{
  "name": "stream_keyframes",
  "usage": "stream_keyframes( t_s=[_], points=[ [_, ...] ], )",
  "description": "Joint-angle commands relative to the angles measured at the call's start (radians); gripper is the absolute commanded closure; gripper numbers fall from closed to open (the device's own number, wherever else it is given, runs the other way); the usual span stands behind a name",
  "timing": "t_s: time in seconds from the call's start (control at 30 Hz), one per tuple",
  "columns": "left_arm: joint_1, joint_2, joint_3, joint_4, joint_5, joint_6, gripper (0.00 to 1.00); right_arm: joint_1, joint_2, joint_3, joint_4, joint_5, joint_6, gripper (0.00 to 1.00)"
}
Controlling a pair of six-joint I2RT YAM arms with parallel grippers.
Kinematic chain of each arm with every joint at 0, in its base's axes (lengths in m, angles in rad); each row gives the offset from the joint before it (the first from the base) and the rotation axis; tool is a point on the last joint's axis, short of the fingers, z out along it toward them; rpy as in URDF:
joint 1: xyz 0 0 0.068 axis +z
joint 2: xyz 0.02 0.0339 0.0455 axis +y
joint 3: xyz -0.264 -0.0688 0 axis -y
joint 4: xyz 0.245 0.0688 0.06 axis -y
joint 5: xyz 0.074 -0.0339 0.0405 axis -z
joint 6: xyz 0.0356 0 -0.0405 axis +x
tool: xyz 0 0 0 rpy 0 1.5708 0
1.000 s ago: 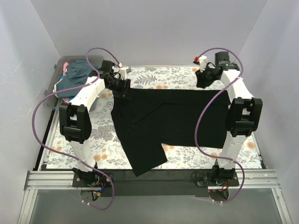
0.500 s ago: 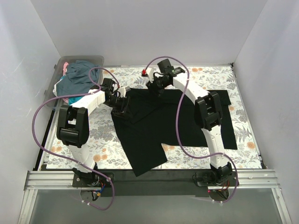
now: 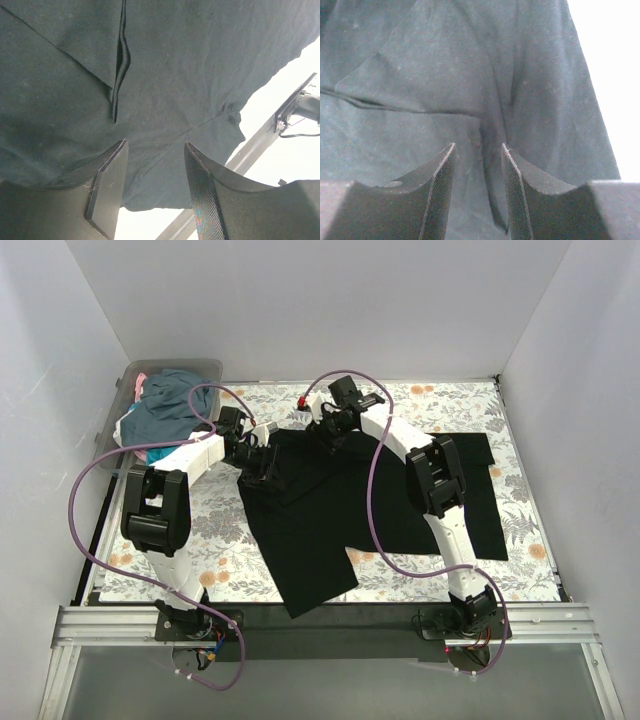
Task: Fold and stack the t-shirts
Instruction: Fold the tshirt
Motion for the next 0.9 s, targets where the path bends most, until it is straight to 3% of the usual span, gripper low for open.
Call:
stream_keyframes(
  t_s=[0.0,0.33,0.47,0.6,0.7,0.8,0.87],
  points=[
    [0.003,-0.030,-0.014,0.011,0.012,-0.004,0.52,0.008,0.035,0.034,0.042,0.004,0.028,0.52],
    [0.003,-0.019,-0.011,0.014,0.009,-0.008,0.52,0.022,0.052,0.019,0.044,0.001,0.028,0.56],
    [0.003,-0.014,-0.011,0.010,0.011,-0.004,0.54,0.023,0.031,0.007,0.044,-0.013,0.031,0.71],
    [0.001,-0.004,-0.011,0.004,0.017,-0.001,0.54,0.023,-0.012,-0.015,0.045,-0.030,0.028,0.74],
    [0.003,0.006,-0.001,0.002,0.017,-0.002,0.55,0.023,-0.040,-0.029,0.044,-0.030,0.017,0.83],
    [0.003,0.009,0.005,0.003,0.012,-0.008,0.55,0.023,-0.052,-0.038,0.042,-0.027,0.008,0.99],
    [0.003,0.004,-0.001,0.011,-0.002,-0.014,0.55,0.022,-0.061,-0.048,0.044,-0.028,0.005,0.99]
  ],
)
